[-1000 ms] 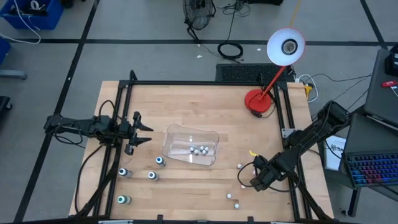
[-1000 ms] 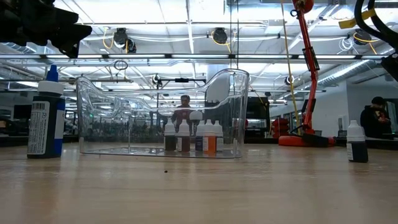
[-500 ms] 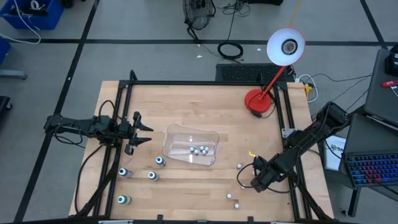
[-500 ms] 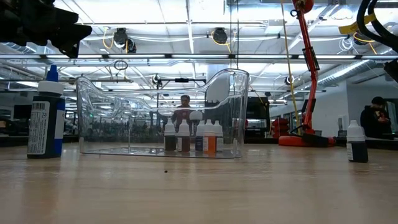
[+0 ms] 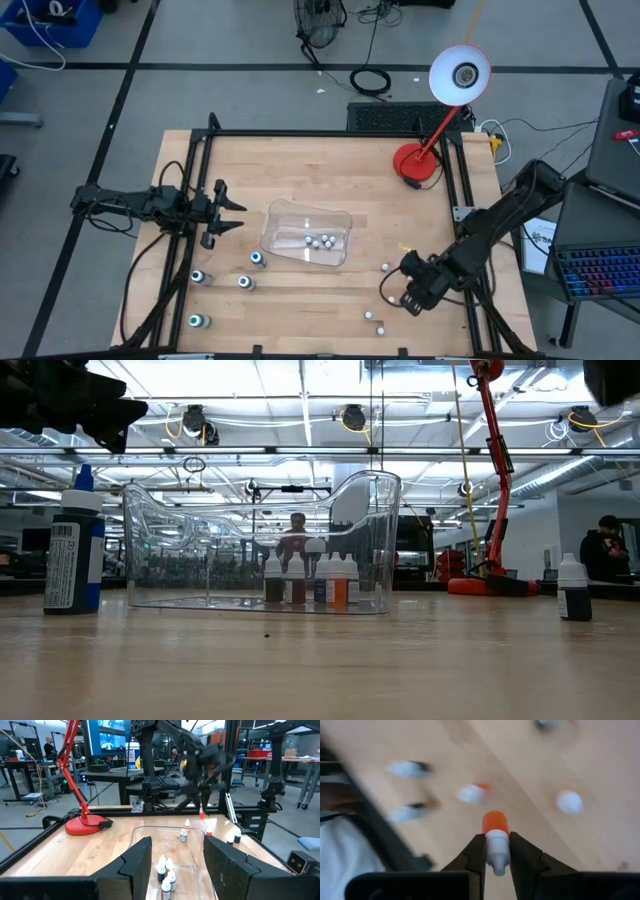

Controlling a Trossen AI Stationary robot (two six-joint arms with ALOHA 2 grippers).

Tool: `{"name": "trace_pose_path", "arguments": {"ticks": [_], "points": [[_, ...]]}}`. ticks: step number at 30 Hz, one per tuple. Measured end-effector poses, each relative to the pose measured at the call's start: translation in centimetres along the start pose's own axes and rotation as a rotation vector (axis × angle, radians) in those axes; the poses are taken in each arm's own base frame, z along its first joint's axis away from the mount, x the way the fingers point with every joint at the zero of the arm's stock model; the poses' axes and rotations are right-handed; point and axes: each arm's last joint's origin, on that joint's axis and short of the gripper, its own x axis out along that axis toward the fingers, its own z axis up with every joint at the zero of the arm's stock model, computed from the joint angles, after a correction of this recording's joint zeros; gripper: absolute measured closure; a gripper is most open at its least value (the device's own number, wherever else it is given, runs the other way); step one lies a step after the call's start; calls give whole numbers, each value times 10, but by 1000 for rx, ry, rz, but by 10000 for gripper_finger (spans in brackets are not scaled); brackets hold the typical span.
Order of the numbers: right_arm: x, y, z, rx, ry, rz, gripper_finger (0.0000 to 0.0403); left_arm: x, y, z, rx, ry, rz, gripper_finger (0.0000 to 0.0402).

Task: Pick & Place food coloring
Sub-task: Put the small orange food coloring bottle into the transparent bin

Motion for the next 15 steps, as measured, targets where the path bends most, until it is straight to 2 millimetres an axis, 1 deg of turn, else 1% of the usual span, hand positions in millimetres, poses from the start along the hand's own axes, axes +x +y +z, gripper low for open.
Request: {"name": "trace_pose_path", "arguments": {"ticks": [3,6,8,11,13,15], "points": [[-20,18,4,-123,-114,77,356,0,0,0,0,0,0,220],[-41,37,20,-307,-312,135,356,0,0,0,0,0,0,220],[-54,48,36,-438,-451,152,356,0,0,0,0,0,0,220],[-75,62,64,-602,-600,195,356,0,0,0,0,0,0,220],[-87,70,85,-687,-678,216,356,0,0,0,0,0,0,220],[-97,74,107,-761,-708,234,356,0,0,0,0,0,0,220]]}}
